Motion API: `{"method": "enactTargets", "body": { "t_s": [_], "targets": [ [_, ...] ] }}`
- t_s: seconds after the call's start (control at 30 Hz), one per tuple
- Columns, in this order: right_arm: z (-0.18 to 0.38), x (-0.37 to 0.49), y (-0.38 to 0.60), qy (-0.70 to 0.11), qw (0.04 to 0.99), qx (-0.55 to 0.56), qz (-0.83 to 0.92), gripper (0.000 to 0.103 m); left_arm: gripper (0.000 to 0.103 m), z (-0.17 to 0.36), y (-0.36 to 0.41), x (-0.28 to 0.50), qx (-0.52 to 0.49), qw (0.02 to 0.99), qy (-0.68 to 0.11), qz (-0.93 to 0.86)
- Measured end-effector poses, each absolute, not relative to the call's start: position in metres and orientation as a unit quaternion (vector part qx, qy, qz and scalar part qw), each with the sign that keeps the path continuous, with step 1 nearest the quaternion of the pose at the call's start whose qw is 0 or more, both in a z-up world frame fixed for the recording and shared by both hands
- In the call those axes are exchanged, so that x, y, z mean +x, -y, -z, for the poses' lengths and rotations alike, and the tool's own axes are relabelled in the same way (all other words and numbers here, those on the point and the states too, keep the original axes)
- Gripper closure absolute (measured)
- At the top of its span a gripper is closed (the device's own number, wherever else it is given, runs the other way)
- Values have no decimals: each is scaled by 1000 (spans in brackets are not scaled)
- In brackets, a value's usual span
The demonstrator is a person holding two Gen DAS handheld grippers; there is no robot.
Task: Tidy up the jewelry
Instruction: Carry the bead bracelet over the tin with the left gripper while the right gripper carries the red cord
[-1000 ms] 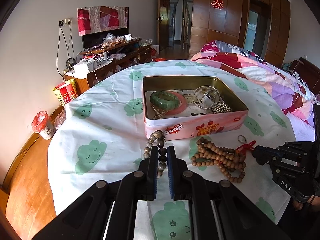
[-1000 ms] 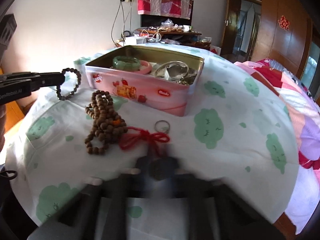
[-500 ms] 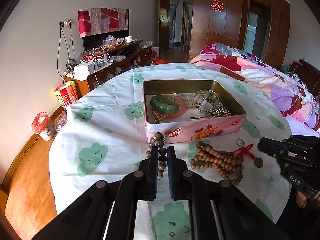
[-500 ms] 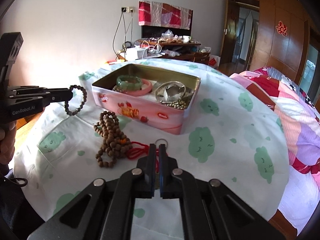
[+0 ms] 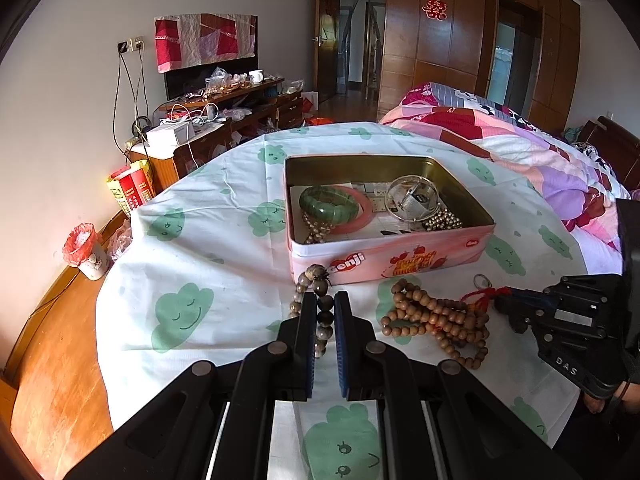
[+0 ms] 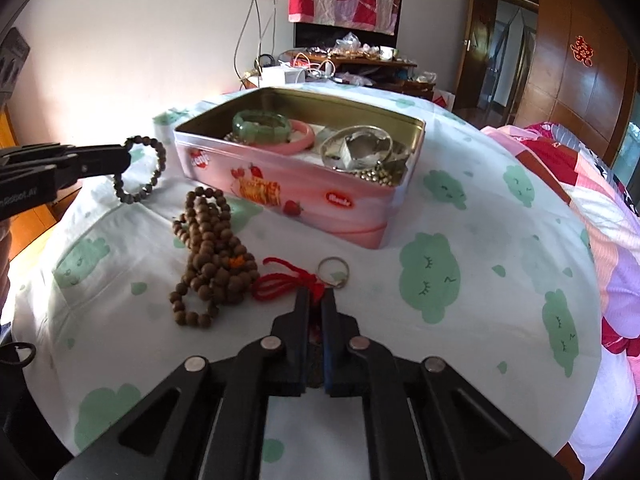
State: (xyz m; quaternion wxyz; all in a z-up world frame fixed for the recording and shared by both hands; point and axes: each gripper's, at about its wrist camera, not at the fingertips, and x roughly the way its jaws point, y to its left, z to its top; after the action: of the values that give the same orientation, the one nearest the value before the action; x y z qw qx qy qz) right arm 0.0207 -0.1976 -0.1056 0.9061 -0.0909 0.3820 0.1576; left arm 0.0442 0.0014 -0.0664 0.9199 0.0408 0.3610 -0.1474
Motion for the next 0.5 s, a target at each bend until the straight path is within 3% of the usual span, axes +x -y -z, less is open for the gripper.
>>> {"method": "enactTargets", "body": {
  "t_s": [0.5],
  "targets": [
    [38,6,195,-296,938,-92,-153,99,95,27,5,53,60,932,-320,157]
  ]
}}
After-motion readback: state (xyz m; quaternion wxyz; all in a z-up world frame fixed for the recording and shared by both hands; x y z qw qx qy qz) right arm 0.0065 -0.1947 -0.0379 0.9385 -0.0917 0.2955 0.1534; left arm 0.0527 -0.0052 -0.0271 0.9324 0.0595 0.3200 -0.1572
